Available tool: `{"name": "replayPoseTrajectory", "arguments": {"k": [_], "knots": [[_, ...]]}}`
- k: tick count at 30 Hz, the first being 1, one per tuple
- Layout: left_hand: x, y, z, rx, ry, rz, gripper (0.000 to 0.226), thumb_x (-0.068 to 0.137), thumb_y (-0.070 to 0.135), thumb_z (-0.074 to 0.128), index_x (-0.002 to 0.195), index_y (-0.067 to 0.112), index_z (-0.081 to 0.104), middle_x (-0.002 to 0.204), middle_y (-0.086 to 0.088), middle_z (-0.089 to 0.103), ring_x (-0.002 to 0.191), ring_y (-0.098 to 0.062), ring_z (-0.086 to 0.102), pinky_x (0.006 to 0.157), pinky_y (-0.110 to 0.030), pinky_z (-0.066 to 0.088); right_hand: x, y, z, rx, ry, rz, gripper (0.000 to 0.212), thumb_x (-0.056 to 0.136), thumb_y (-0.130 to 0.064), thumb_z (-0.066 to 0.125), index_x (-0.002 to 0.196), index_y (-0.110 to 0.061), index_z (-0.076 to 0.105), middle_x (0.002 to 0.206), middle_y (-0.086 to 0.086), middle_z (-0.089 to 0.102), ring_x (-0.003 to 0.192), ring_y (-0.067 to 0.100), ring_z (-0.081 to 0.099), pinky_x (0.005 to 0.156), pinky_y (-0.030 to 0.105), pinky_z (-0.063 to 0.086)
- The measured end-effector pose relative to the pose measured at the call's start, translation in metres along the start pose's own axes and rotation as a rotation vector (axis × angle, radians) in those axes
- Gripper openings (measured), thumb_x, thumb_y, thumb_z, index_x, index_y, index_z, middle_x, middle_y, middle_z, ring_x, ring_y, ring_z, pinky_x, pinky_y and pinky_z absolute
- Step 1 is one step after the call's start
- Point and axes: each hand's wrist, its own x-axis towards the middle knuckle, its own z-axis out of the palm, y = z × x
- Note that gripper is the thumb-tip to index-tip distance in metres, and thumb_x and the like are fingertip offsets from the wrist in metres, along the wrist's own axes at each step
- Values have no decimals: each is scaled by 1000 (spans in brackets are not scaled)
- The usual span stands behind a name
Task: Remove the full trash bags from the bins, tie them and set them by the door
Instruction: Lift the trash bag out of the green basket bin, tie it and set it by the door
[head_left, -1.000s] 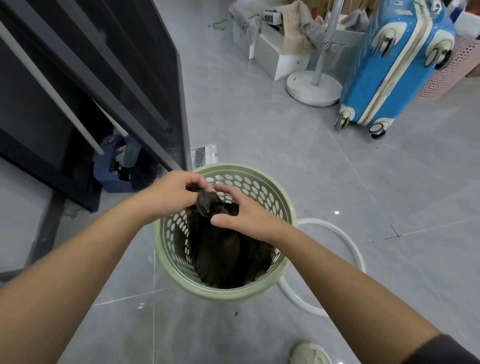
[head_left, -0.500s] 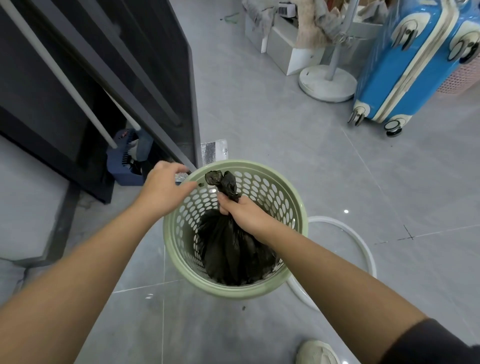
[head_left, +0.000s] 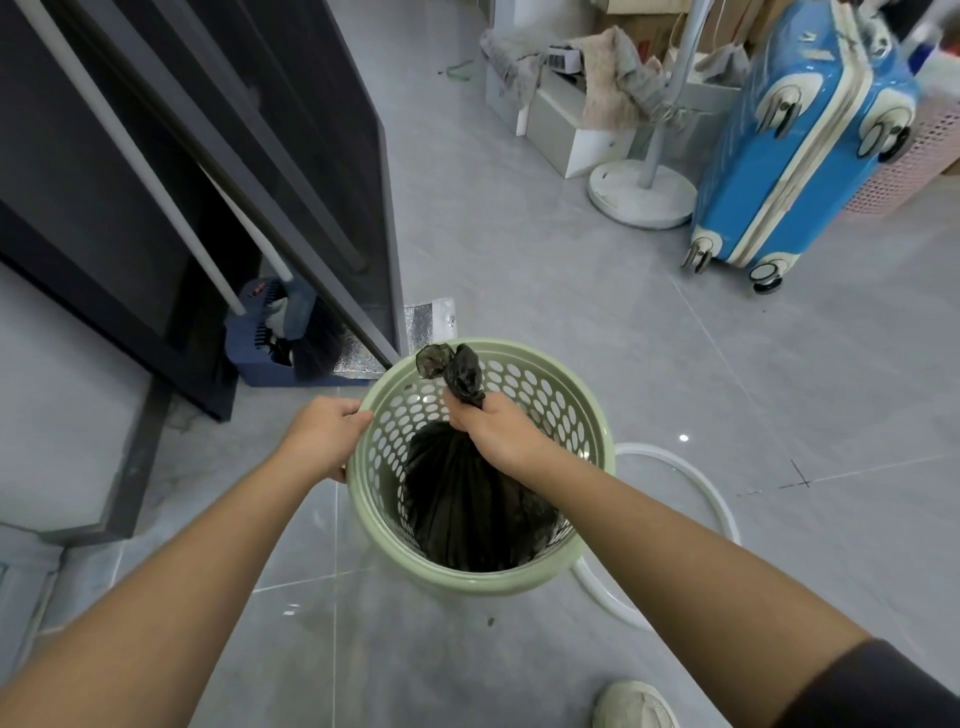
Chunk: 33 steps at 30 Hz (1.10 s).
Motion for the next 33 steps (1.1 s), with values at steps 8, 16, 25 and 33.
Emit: {"name": "replayPoseTrajectory", "arguments": {"k": [8,16,25,33], "knots": [[-1,-2,2,59,-13,28,21,97,18,46,96,19,66,85,-15,71,74,-33,69,59,-40,59,0,-45,-22,107,160,-35,46,96,-47,41,61,-21,27,58,-2,21,48,13,21,53,31,16],[17,-23,-17,194,128,-69,26,95,23,44,95,13,68,83,-17,69,69,-34,67,67,-46,59,-31,-92,-41,128,177,-126,43,98,-40,40,62,-20,25,59,-3,22,47,11,21,41,17,21],[-35,61,-21,-5,84,37,40,94,40,38,118,13,56,118,-15,60,107,-36,57,87,-41,49,-84,-148,-89,244,289,-187,44,97,-41,42,60,-20,29,60,-3,27,51,11,27,49,23,26],[-81,164,39,-522,-330,-43,44,95,45,41,120,10,52,98,-8,62,76,-23,62,61,-38,54,-120,-156,-153,392,405,-235,44,98,-39,42,61,-19,32,64,1,30,56,13,37,56,26,31]]}}
